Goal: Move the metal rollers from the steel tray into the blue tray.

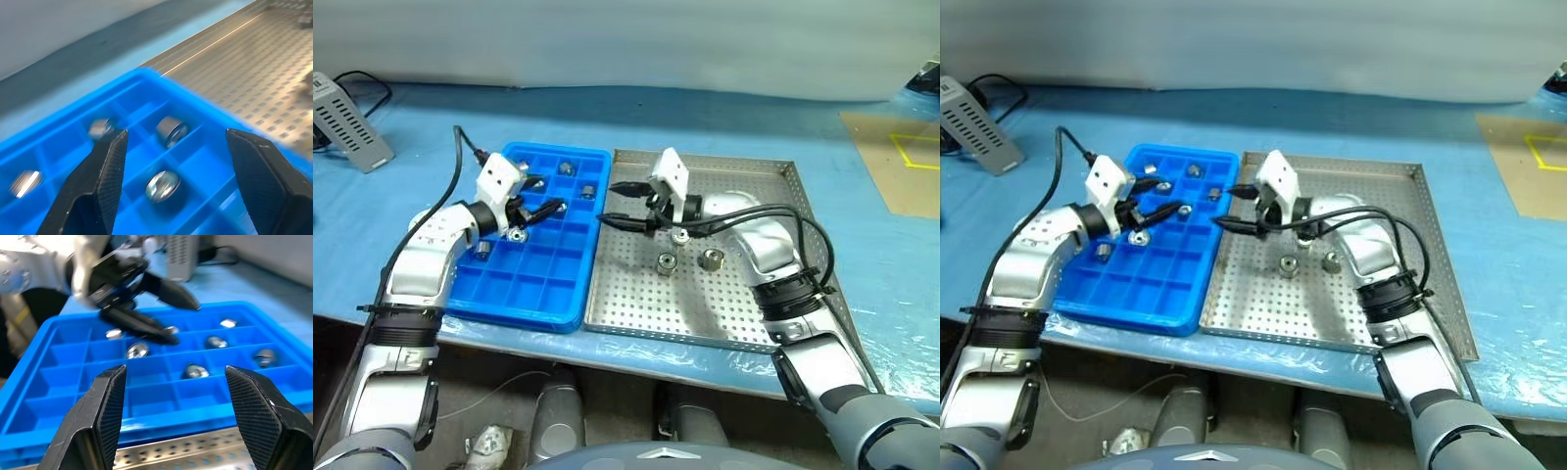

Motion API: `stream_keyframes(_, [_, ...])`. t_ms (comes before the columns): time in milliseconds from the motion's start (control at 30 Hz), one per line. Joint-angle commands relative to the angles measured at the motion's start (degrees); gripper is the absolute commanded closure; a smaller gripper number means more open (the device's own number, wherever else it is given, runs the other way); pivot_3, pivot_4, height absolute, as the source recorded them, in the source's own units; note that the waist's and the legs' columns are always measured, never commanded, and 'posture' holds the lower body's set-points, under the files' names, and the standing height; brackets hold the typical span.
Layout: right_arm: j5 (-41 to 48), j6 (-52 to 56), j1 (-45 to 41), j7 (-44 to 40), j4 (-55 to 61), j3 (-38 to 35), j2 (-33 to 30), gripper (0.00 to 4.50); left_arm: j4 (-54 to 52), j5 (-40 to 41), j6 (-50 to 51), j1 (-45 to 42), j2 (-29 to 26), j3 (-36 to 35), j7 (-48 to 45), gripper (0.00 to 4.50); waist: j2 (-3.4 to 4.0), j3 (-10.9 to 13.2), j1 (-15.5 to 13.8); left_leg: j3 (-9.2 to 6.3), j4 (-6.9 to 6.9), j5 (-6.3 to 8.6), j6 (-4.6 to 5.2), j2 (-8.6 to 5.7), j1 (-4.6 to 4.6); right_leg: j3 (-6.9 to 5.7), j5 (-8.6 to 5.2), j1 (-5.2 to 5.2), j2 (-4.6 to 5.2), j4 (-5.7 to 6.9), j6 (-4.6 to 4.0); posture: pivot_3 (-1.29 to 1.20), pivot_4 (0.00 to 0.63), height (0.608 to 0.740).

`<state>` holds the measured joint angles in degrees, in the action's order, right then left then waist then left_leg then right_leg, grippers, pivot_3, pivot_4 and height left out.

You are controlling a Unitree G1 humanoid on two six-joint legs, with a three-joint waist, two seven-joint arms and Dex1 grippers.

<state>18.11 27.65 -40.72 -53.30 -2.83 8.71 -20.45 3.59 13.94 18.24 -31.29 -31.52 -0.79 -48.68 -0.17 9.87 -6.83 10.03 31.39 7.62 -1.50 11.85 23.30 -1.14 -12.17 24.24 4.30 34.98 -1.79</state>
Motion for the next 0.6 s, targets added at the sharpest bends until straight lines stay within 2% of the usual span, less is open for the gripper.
stream_keyframes(33, [2.67, 2.35, 2.13, 1.30, 5.03, -4.57, -2.60, 1.16, -1.32, 2.17, 0.60, -4.06, 1.32, 3.21, -4.71, 1.14, 0.00, 0.00, 0.02, 0.00, 0.01, 0.00, 0.00, -0.01, 0.01, 0.01, 0.00, 0.00, 0.00, 0.00, 0.00, -0.05, 0.150, 0.740])
stream_keyframes(167, [1.79, 2.88, 5.45, 5.43, 7.05, -7.62, -4.95, 1.16, 5.12, -0.61, -2.75, -8.11, 4.85, 9.75, -9.11, 1.14, 0.01, -0.01, 0.77, 0.02, 0.03, -0.02, -0.02, -0.01, -0.01, 0.03, 0.00, -0.01, -0.01, 0.02, 0.00, -0.13, 0.150, 0.740])
stream_keyframes(367, [2.27, 5.68, 12.07, 10.73, 15.29, -9.77, -6.05, 1.16, 13.83, -1.73, -2.40, -11.51, 10.24, 18.33, -19.58, 1.14, 0.01, -0.01, 3.41, 0.05, 0.06, -0.02, 0.01, -0.01, -0.03, 0.10, 0.01, 0.00, -0.06, 0.00, 0.01, -0.27, 0.150, 0.740])
stream_keyframes(600, [2.28, 7.58, 17.82, 15.51, 21.30, -11.93, -7.04, 1.16, 23.46, -4.68, -7.03, -14.78, 12.81, 20.72, -24.27, 1.14, 0.02, -0.01, 5.92, 0.09, 0.05, 0.07, 0.18, -0.02, -0.11, 0.19, 0.01, -0.04, -0.09, -0.03, 0.01, -0.39, 0.150, 0.740])
